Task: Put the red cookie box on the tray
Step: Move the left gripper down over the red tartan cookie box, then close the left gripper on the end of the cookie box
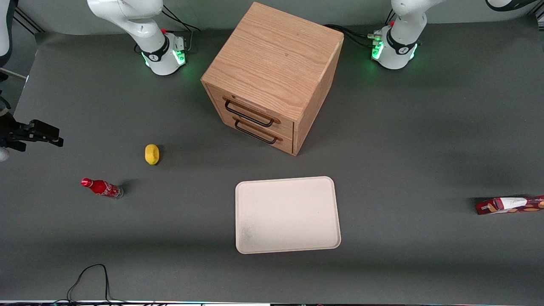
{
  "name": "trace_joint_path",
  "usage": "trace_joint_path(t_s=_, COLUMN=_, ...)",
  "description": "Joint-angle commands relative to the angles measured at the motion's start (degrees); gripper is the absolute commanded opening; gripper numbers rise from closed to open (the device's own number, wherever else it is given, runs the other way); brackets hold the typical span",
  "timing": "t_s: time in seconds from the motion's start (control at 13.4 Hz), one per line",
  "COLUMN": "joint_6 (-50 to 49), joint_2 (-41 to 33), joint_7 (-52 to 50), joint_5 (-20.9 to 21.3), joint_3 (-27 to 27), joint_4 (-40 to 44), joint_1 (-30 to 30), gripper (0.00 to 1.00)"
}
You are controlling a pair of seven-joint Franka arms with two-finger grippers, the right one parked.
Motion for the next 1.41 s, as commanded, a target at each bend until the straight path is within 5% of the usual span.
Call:
trace_joint_path(t_s=0.0, joint_6=8.1, joint_2=1.8, joint_7=-1.9, joint_5=0.9, joint_3=-0.5, joint_4=-3.9, joint_1=0.1, gripper=1.0)
trace_joint_path(t_s=1.34, joint_6=32.9, joint_2=12.8, joint_7=-2.2, joint_5=-0.2, joint_3=-1.0, joint_4=-13.1, joint_1=-0.8, gripper=1.0)
